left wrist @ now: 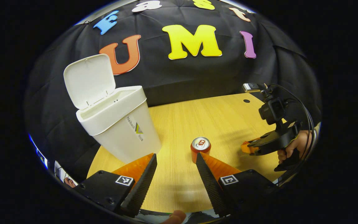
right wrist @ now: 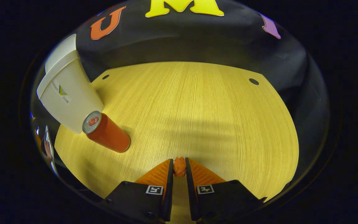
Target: Press the lid of the desktop garbage bin to open it, pick up the crumpled paper on the desktop and throw it into the bin, then pick up the pop can on the desktop and drop it into the bin, and finally close the garbage bin lid.
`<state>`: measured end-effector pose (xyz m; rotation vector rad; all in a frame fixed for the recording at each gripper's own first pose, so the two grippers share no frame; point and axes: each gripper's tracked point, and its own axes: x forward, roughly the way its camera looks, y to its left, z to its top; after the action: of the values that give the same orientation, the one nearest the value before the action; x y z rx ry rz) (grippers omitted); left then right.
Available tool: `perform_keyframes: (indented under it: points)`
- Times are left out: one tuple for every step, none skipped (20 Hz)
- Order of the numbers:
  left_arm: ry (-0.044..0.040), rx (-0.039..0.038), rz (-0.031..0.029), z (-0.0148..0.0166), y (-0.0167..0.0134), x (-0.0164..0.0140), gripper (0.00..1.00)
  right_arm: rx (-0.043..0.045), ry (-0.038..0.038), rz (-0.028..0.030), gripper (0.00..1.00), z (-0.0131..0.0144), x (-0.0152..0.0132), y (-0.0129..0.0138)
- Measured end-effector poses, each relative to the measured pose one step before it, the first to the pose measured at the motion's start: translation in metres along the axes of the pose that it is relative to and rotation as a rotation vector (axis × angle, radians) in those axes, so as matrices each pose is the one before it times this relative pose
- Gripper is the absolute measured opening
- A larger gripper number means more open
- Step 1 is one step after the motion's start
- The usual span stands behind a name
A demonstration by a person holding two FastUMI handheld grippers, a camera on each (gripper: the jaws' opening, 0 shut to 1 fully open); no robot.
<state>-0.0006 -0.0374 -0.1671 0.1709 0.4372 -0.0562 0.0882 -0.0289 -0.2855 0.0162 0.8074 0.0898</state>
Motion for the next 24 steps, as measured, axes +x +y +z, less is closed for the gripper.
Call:
perform_keyframes:
  points:
    - [-0.00218, 0.00428, -0.01399, 0.00144, -0.00461, 0.00150, 0.86, 0.00966, -0.01248, -0.00301, 0.24, 0.00532, -0.00982, -0.00427]
    - [-0.00404, 0.00648, -0.02230, 0.00154, -0.00597, 0.00284, 0.86, 0.02199, -0.01647, -0.00626, 0.24, 0.00822, -0.01165, -0.00506]
    - [-0.00472, 0.00313, -0.01637, 0.00077, -0.00386, 0.00191, 0.86, 0.01780, -0.01438, -0.00210, 0.24, 0.00696, -0.00900, -0.00345]
    - [-0.00412, 0.00235, -0.01832, 0.00082, -0.00513, 0.00146, 0.86, 0.01791, -0.02081, -0.00665, 0.24, 0.01034, -0.01200, -0.00490]
    - [-0.00149, -0.00044, -0.00927, 0.00001, -0.00235, 0.00112, 0.86, 0.00865, -0.01293, -0.00607, 0.24, 0.00827, -0.00951, -0.00305]
    - [0.00199, -0.00210, -0.00732, -0.00214, -0.00096, 0.00053, 0.86, 0.00992, -0.01490, 0.00029, 0.24, 0.00960, -0.00948, -0.00153]
    - [0.00385, -0.00393, -0.00695, -0.00205, -0.00133, 0.00086, 0.86, 0.00886, -0.01847, 0.00389, 0.24, 0.01100, -0.00891, 0.00003]
    - [0.00303, -0.00367, -0.00509, -0.00238, -0.00076, 0.00018, 0.86, 0.00285, -0.01678, -0.00190, 0.24, 0.01130, -0.00835, -0.00034]
    - [0.00487, -0.00358, -0.00566, -0.00221, 0.00005, 0.00011, 0.86, 0.00033, -0.01734, 0.01138, 0.24, 0.01238, -0.01064, 0.00500]
    - [0.00121, -0.00089, -0.00080, -0.00196, 0.00097, -0.00032, 0.86, -0.00583, -0.01258, 0.00826, 0.24, 0.00767, -0.00690, 0.00442]
    - [-0.00094, 0.00138, 0.00106, -0.00116, 0.00189, -0.00132, 0.86, -0.01174, -0.01131, 0.00413, 0.24, 0.00908, -0.00685, 0.00328]
    - [-0.00157, 0.00314, 0.00253, -0.00288, 0.00297, -0.00135, 0.86, -0.01354, -0.01089, 0.00584, 0.24, 0.00901, -0.00622, 0.00447]
    - [-0.00009, 0.00477, 0.00176, -0.00321, 0.00253, -0.00110, 0.86, -0.01159, -0.01397, 0.00776, 0.22, 0.00836, -0.00712, 0.00680]
    - [0.00245, 0.00468, -0.00028, -0.00333, 0.00326, -0.00082, 0.86, -0.00776, -0.01387, 0.00972, 0.22, 0.00952, -0.00530, 0.00645]
    - [0.00020, 0.00482, -0.00079, -0.00257, 0.00283, -0.00179, 0.86, -0.00608, -0.01754, 0.01205, 0.24, 0.01104, -0.00625, 0.00785]
    - [-0.00245, 0.00400, 0.00286, -0.00185, 0.00328, -0.00171, 0.86, -0.00788, -0.01683, 0.01140, 0.24, 0.01164, -0.00390, 0.00752]
    - [-0.00371, 0.00107, 0.00267, -0.00132, 0.00340, -0.00214, 0.86, -0.00825, -0.02020, 0.01539, 0.24, 0.01250, -0.00470, 0.01053]
    - [-0.00375, -0.00499, 0.01101, -0.00034, 0.00476, -0.00181, 0.86, -0.00675, -0.01574, 0.01506, 0.24, 0.01047, -0.00200, 0.01019]
    - [-0.00101, -0.01220, 0.00819, -0.00288, 0.00534, -0.00092, 0.86, -0.00888, -0.01563, 0.02050, 0.22, 0.01046, -0.00295, 0.01339]
    - [-0.00270, -0.01452, 0.00982, -0.00016, 0.00455, -0.00180, 0.86, -0.00399, -0.00863, 0.01666, 0.24, 0.00747, -0.00035, 0.01051]
    - [-0.00560, -0.01329, 0.01222, 0.00013, 0.00497, -0.00218, 0.86, 0.00474, -0.00252, 0.03141, 0.24, 0.00732, 0.00098, 0.01685]
    - [0.00106, -0.02319, 0.00940, -0.00192, 0.00676, -0.00112, 0.86, -0.00035, -0.00693, 0.03365, 0.24, 0.00914, 0.00286, 0.02140]
    - [0.00640, -0.02395, 0.00285, -0.00224, 0.00425, -0.00146, 0.86, -0.00968, -0.00794, 0.01706, 0.24, 0.00603, 0.00222, 0.01305]
    - [0.00497, -0.02976, 0.00385, -0.00317, 0.00574, -0.00299, 0.86, -0.01889, -0.01446, 0.02673, 0.24, 0.00879, 0.00483, 0.01952]
